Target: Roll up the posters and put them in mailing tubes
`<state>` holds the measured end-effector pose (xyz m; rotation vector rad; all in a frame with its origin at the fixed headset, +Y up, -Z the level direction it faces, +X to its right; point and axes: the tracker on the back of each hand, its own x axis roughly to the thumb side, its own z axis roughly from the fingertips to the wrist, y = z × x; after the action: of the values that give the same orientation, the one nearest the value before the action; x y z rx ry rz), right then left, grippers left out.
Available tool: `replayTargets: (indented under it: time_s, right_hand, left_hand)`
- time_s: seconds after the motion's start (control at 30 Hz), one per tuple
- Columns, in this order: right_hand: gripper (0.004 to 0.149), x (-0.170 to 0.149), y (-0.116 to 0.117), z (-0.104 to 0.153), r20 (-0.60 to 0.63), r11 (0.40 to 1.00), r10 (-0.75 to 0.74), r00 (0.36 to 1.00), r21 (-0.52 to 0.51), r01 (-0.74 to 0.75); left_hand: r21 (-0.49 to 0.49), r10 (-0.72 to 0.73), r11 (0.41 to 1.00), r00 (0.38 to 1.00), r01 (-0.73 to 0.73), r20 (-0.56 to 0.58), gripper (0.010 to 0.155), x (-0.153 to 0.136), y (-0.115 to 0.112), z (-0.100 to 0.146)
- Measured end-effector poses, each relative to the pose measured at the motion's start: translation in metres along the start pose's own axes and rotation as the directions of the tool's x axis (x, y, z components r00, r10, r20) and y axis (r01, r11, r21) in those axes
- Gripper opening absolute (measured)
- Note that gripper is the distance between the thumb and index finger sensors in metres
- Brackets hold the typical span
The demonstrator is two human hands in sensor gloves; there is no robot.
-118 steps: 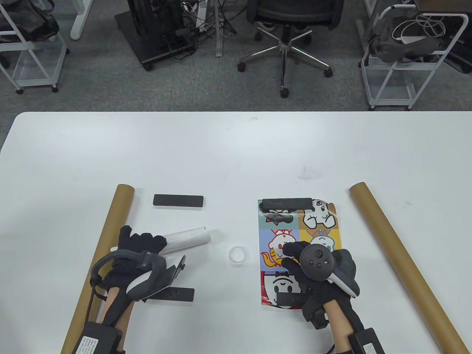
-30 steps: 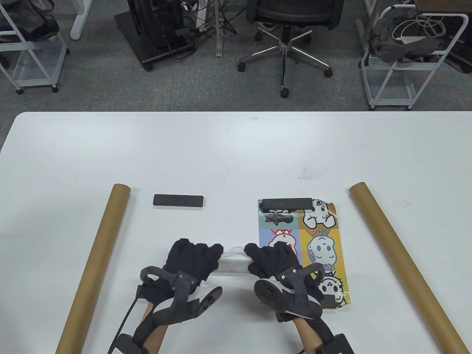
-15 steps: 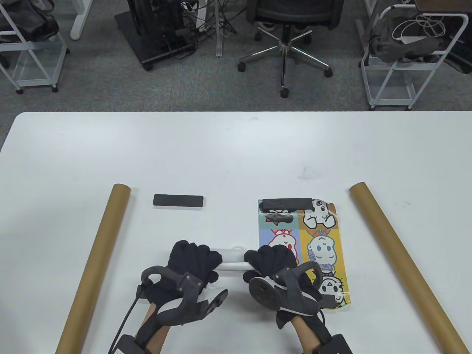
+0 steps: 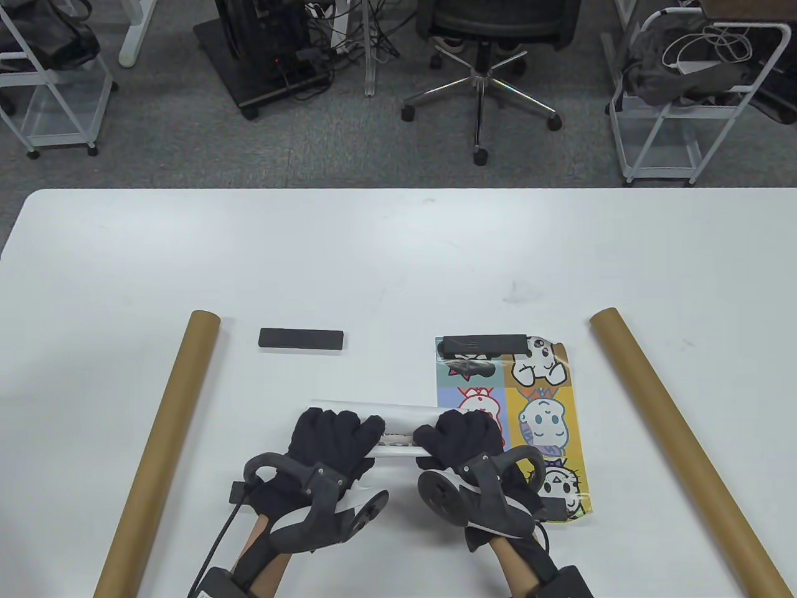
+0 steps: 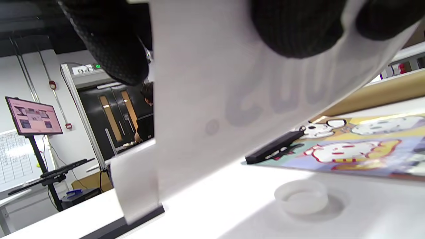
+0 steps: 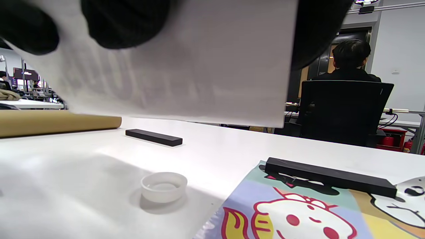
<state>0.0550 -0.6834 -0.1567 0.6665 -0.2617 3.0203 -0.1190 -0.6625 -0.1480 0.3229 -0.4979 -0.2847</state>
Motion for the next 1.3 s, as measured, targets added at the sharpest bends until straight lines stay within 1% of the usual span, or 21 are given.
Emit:
replayTargets:
  time_s: [0.03,0.1,0.13,0.17,0.23,0.4,0.47,0.57,0.67,0.73,0.83,0.9,1.0,1.1,1.13,1.2,1.27,1.3]
  right_hand:
    - [0.049,-0.001,0.000,0.000,0.001,1.000,-0.008,1.000,-0.007,0.008]
    - [0.054,-0.004,-0.001,0.000,0.003,0.999,-0.028,1.000,-0.027,0.028]
    - [0.054,-0.005,-0.002,0.000,0.006,0.998,-0.043,0.999,-0.047,0.043]
    - [0.054,-0.005,-0.002,0.001,0.006,0.997,-0.047,0.999,-0.056,0.047]
    - [0.051,-0.004,-0.003,0.001,0.010,0.997,-0.039,0.999,-0.061,0.040]
    - [0.051,-0.002,0.000,-0.001,0.000,1.000,-0.007,1.000,-0.029,0.007]
    - [0.051,-0.002,0.001,-0.001,-0.002,1.000,-0.015,1.000,-0.017,0.015]
    - [0.047,-0.002,0.001,-0.001,-0.009,1.000,-0.015,1.000,0.011,0.015]
    - [0.048,-0.001,0.003,-0.002,-0.020,0.995,-0.069,0.997,0.074,0.071]
    - [0.049,-0.001,0.002,-0.002,-0.010,0.995,-0.071,0.997,0.070,0.071]
    - [0.043,0.002,0.002,-0.003,0.021,0.998,-0.027,0.999,0.050,0.026]
    - [0.040,0.003,0.002,-0.003,0.025,0.998,-0.028,0.999,0.056,0.027]
    - [0.041,0.002,0.002,-0.001,0.012,0.999,-0.012,1.000,0.032,0.012]
    - [0.042,0.001,0.000,-0.001,-0.011,1.000,0.004,1.000,0.022,-0.003]
    - [0.043,0.000,0.000,-0.001,-0.016,0.999,0.004,1.000,0.043,-0.003]
    - [0.044,-0.002,0.000,-0.001,-0.014,1.000,-0.007,1.000,0.023,0.007]
    - [0.047,-0.004,0.000,-0.001,-0.017,0.999,-0.039,0.999,0.030,0.040]
    - [0.050,-0.004,0.000,-0.001,-0.020,0.999,-0.050,0.999,0.016,0.050]
  left_hand:
    - [0.011,0.004,1.000,1.000,-0.004,-0.005,0.058,-0.001,0.001,0.001]
    - [0.035,0.032,0.999,0.999,-0.031,-0.016,0.049,-0.003,0.000,0.001]
    - [0.019,0.048,0.999,0.999,-0.047,-0.017,0.044,-0.005,0.000,0.001]
    - [0.010,0.055,0.998,0.998,-0.054,-0.021,0.042,-0.005,-0.002,0.001]
    - [0.000,0.023,1.000,0.999,-0.023,-0.026,0.043,-0.006,-0.004,0.000]
    - [-0.019,-0.050,0.999,0.998,0.049,-0.030,0.045,-0.005,-0.005,0.000]
    - [-0.040,-0.041,0.998,0.999,0.040,-0.027,0.046,-0.004,-0.005,-0.001]
    - [-0.052,-0.013,0.999,0.999,0.012,-0.029,0.048,-0.004,-0.007,-0.001]
    - [-0.067,0.034,0.997,0.999,-0.037,-0.033,0.050,-0.005,-0.006,-0.001]
    - [-0.057,0.011,0.998,1.000,-0.013,-0.026,0.046,-0.006,-0.007,-0.001]
    - [-0.080,-0.036,0.996,0.999,0.035,-0.013,0.034,-0.004,-0.009,-0.002]
    - [-0.083,-0.068,0.994,0.998,0.068,0.002,0.032,-0.002,-0.010,-0.002]
    - [-0.061,-0.113,0.992,0.994,0.113,0.010,0.035,0.000,-0.009,0.000]
    - [-0.056,-0.122,0.991,0.992,0.122,0.009,0.045,0.003,-0.008,-0.001]
    - [-0.065,-0.108,0.992,0.994,0.108,0.004,0.048,0.004,-0.008,-0.002]
    - [-0.077,-0.071,0.995,0.997,0.071,-0.008,0.052,0.003,-0.008,-0.002]
    - [-0.067,-0.031,0.997,0.999,0.029,-0.022,0.054,0.001,-0.008,-0.002]
    - [-0.060,-0.025,0.998,0.999,0.024,-0.024,0.055,0.000,-0.007,-0.001]
